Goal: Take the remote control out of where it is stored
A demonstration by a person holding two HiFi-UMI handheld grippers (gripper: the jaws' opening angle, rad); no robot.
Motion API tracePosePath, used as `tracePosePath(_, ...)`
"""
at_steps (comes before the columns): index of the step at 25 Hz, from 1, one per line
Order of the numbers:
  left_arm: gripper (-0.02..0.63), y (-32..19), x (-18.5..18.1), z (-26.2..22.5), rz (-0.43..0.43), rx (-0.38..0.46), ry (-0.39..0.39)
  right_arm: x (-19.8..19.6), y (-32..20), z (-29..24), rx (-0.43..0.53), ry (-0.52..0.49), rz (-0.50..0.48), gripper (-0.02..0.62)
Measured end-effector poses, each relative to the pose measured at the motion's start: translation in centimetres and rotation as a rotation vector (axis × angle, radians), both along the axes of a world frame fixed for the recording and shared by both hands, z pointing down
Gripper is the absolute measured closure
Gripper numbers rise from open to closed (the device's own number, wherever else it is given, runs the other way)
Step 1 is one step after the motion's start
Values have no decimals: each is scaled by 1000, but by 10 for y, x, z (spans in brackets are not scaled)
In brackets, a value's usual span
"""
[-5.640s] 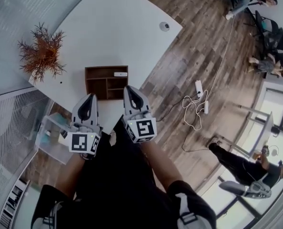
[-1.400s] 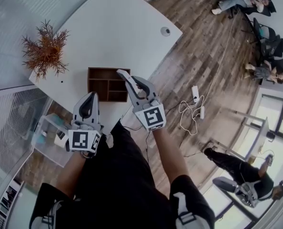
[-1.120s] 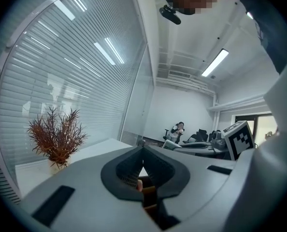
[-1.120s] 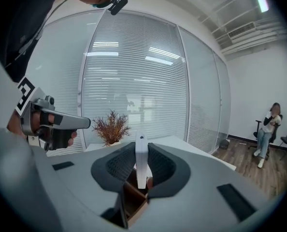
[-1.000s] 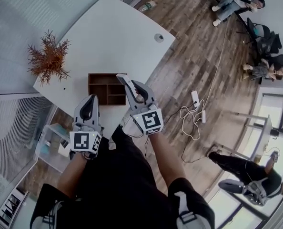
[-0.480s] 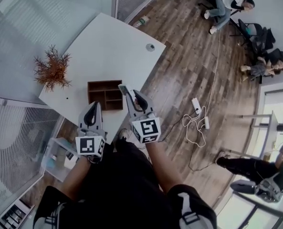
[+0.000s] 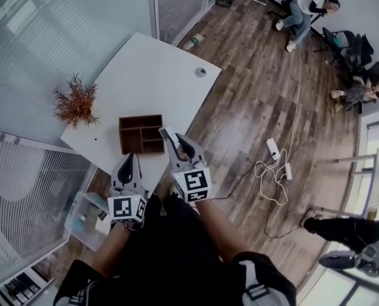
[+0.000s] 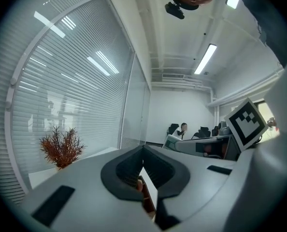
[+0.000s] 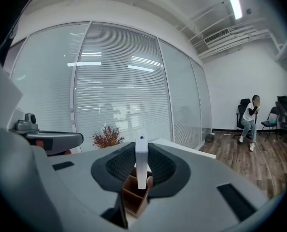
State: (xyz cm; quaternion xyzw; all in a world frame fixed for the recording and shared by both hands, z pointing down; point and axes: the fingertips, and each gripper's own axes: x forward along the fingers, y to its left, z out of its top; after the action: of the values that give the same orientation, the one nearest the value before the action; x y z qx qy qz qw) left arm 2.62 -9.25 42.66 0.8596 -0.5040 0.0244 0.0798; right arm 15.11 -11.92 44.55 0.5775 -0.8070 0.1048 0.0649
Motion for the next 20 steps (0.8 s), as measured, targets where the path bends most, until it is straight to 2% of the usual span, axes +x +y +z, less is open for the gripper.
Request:
tracePosePath(4,600,6,-8,-9,-28,27,-10,-9,6,-9,10,-23,-16,517)
tracePosePath(8,600,22,-17,-18,-18,36,-22,-18,24,-14,6,-29,-11,517)
tracePosePath(20,600,82,-70,-37,55,84,5,-65,109,-35,22,-11,99,517)
